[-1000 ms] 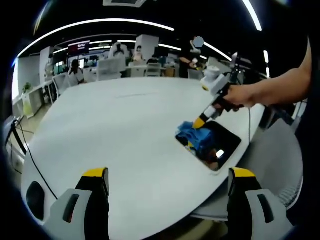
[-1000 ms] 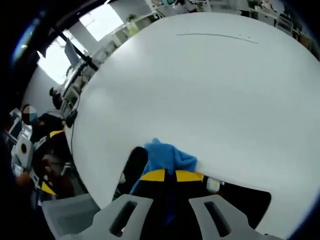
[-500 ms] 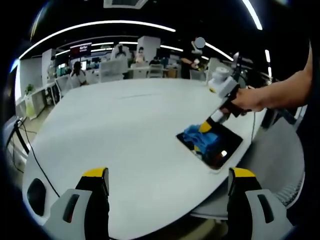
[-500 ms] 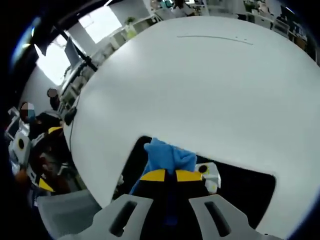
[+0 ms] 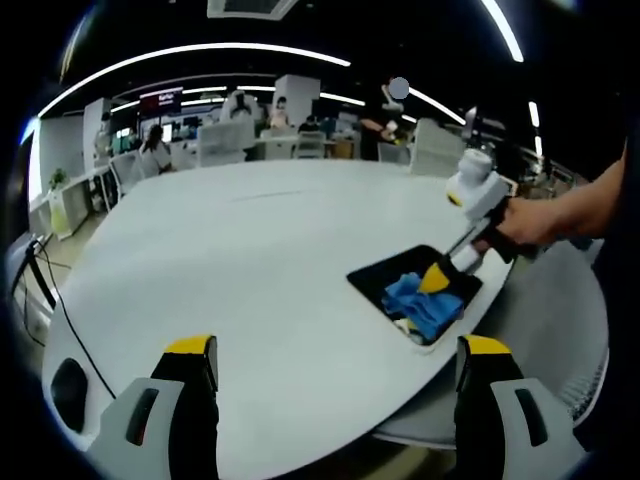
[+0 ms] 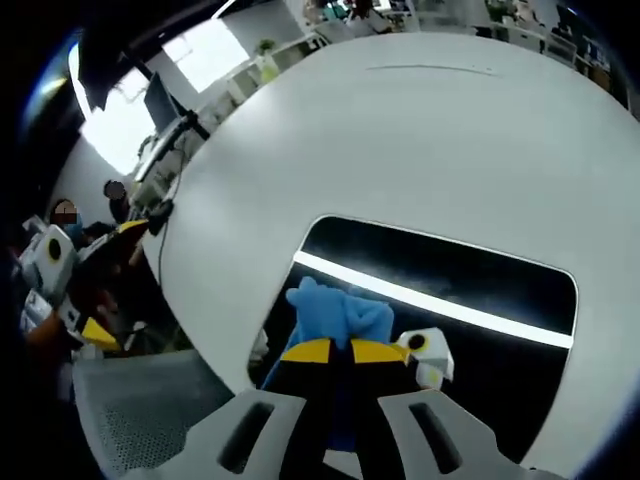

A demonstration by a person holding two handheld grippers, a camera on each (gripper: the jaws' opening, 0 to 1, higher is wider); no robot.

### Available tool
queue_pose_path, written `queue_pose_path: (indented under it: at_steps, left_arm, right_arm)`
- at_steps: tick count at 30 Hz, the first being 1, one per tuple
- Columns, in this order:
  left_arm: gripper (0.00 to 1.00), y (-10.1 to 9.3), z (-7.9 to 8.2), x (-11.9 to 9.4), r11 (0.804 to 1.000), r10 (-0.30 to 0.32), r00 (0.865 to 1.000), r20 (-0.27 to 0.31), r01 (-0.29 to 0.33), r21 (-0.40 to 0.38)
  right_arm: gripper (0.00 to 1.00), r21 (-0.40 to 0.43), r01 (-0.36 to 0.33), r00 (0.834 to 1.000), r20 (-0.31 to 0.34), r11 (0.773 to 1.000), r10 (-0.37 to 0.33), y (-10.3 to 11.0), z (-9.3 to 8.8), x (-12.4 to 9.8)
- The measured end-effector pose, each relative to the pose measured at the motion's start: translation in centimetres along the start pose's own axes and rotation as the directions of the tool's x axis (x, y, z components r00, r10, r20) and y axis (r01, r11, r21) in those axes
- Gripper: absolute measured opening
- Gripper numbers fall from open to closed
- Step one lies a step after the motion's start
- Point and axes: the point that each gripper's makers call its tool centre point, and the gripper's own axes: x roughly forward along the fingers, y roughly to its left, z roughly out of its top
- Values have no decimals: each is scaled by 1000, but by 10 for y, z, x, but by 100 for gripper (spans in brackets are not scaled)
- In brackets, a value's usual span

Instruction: Wipe the mirror surface with the cleaning cloth until all visible marks leave the cleaned area.

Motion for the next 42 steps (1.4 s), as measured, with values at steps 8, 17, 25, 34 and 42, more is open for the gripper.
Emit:
queue_pose_path:
  at_steps: [8,17,25,34,42]
  left_arm:
    - [100,-7,1,2,1000,-8,1000,-1,8,4]
    - [100,-11,-1,3,1000,-9,1000,-3,9,5]
    - [100,-19,0,8,1000,-15,1000,-3,15,11]
    - [100,-20,0,9,1000,10,1000,6,-10,7]
    - [100,-29,2,20,999,1,1000,7,-1,33]
  right_arm:
    - [0,8,-18,1000,-3,1000,18,8,-19,-7]
    - [0,20,-39,999,-6,999,39,15,-32,-11]
    - [0,16,-50,999,-6,999,50,14,-32,-12]
    - [0,14,-50,999,-18,999,50,5,-34,-17]
    - [0,50,-41,999,-18,998,42,-9,-38,-25]
